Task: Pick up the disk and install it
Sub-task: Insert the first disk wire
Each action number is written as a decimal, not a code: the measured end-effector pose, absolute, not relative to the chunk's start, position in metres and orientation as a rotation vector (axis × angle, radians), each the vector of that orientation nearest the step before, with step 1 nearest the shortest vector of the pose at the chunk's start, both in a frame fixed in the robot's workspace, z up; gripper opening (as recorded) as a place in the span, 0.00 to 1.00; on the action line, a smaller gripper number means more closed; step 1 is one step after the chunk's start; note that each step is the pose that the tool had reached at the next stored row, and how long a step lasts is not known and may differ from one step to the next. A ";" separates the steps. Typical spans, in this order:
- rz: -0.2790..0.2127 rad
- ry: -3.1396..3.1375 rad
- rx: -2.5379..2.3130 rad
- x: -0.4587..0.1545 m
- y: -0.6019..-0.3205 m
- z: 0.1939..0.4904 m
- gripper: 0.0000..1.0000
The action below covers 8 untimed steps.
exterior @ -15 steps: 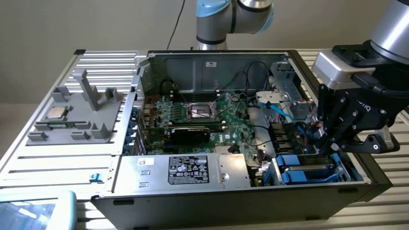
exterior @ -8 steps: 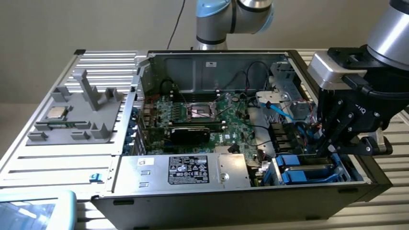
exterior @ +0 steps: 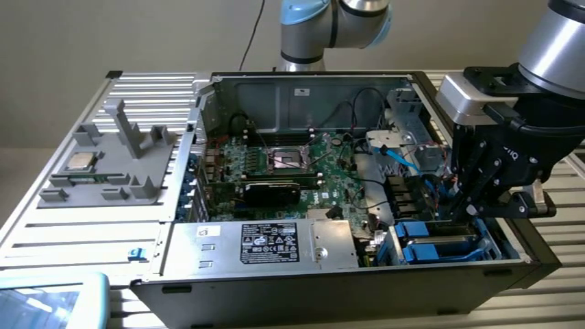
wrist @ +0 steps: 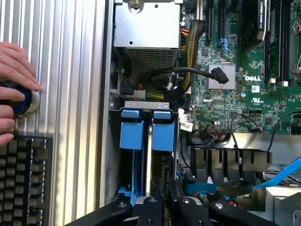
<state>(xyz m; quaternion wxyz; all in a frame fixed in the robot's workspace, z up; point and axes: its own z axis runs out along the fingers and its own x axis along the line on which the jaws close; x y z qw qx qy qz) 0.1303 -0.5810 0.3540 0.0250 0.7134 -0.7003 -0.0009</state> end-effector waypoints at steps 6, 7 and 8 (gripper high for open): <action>0.012 -2.160 2.198 0.130 -0.577 0.353 0.16; 0.013 -2.160 2.197 0.130 -0.577 0.353 0.16; 0.016 -2.158 2.196 0.130 -0.577 0.352 0.16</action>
